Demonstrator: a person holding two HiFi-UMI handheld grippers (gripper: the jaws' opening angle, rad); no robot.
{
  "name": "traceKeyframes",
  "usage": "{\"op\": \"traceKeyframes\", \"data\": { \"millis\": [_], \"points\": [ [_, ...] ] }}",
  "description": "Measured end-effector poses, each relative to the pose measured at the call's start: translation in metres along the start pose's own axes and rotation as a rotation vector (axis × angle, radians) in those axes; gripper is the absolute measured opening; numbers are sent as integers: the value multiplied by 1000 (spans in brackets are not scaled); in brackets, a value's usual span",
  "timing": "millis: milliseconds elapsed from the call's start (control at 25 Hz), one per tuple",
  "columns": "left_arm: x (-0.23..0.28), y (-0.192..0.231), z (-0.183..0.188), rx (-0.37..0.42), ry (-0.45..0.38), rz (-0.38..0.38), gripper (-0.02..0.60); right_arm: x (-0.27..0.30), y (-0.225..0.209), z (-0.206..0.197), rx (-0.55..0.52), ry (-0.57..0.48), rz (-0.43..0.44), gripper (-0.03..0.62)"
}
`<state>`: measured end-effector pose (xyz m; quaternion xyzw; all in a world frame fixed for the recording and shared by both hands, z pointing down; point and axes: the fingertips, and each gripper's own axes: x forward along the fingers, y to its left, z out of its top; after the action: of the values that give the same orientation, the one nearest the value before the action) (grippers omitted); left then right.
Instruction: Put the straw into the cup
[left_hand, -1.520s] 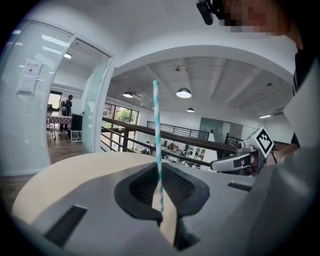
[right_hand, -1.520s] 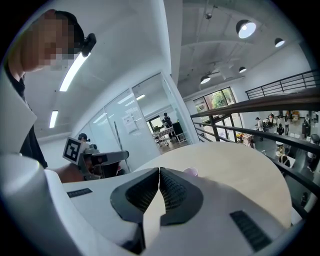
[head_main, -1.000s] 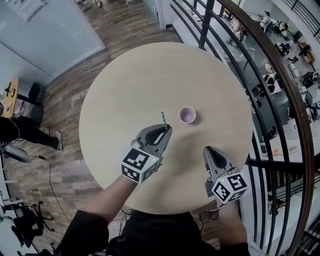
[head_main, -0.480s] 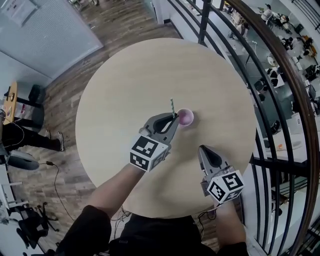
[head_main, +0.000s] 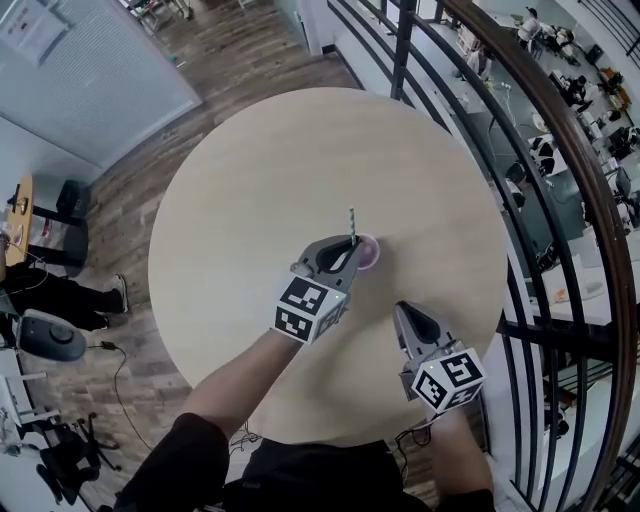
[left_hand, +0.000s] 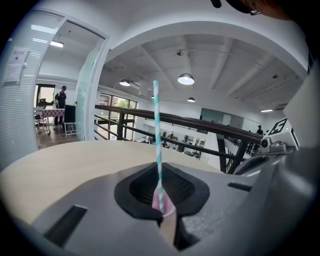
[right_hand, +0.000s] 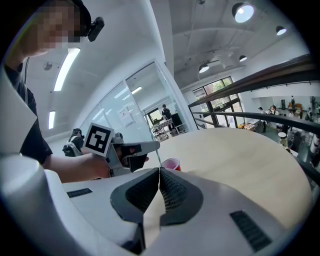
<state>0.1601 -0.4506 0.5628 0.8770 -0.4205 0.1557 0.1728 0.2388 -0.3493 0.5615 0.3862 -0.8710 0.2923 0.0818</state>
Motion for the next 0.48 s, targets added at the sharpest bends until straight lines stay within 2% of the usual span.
{"op": "traceKeyframes", "data": {
  "millis": [480],
  "points": [
    [23, 7, -33, -13, 44, 7, 26, 19, -7, -8, 10, 23, 19, 21]
  ]
}}
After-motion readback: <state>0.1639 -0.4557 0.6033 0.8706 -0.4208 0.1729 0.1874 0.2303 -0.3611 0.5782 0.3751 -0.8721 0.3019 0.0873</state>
